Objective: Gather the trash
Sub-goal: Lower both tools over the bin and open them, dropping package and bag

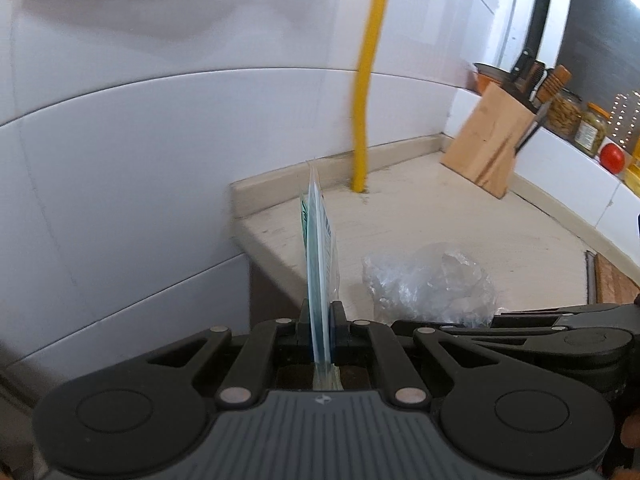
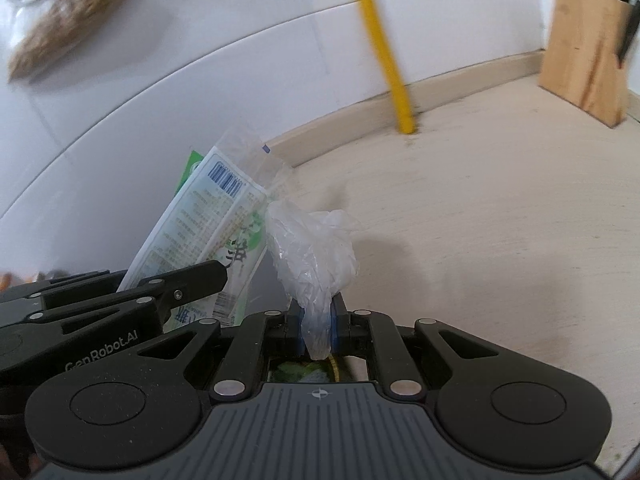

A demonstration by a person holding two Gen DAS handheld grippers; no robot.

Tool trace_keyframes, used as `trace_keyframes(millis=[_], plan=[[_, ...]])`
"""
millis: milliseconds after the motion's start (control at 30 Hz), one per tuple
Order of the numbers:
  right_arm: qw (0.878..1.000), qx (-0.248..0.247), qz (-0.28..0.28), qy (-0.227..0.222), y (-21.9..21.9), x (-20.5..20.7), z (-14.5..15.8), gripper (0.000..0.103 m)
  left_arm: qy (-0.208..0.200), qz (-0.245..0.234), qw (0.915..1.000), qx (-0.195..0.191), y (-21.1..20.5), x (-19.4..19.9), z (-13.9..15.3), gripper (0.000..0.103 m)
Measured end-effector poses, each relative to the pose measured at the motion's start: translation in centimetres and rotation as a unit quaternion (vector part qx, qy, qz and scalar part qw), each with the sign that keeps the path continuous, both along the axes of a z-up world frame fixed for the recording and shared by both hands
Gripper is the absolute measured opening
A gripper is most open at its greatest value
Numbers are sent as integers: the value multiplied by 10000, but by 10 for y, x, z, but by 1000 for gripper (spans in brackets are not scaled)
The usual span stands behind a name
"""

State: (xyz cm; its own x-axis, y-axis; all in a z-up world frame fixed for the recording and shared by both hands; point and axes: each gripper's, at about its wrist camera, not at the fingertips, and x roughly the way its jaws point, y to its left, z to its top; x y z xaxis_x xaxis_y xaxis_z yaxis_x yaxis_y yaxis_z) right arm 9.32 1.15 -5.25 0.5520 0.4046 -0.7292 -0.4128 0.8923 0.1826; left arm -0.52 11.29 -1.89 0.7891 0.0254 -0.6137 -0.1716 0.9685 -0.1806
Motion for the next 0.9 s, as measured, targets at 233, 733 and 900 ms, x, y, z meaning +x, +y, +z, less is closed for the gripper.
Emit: trace_keyframes(millis=[233,733,900], plan=[[9995,-47,292,76,26,-11,-8,15,65,295,9995,-14,19,-26,-7,3],[9962,-184,696,489,62,-32,-41,15,589,742,9951,-294,45,-66,-47,3],[9947,-296,767,612,67,-46,-51,15,736,801,9934,-367,46,-71,-57,3]])
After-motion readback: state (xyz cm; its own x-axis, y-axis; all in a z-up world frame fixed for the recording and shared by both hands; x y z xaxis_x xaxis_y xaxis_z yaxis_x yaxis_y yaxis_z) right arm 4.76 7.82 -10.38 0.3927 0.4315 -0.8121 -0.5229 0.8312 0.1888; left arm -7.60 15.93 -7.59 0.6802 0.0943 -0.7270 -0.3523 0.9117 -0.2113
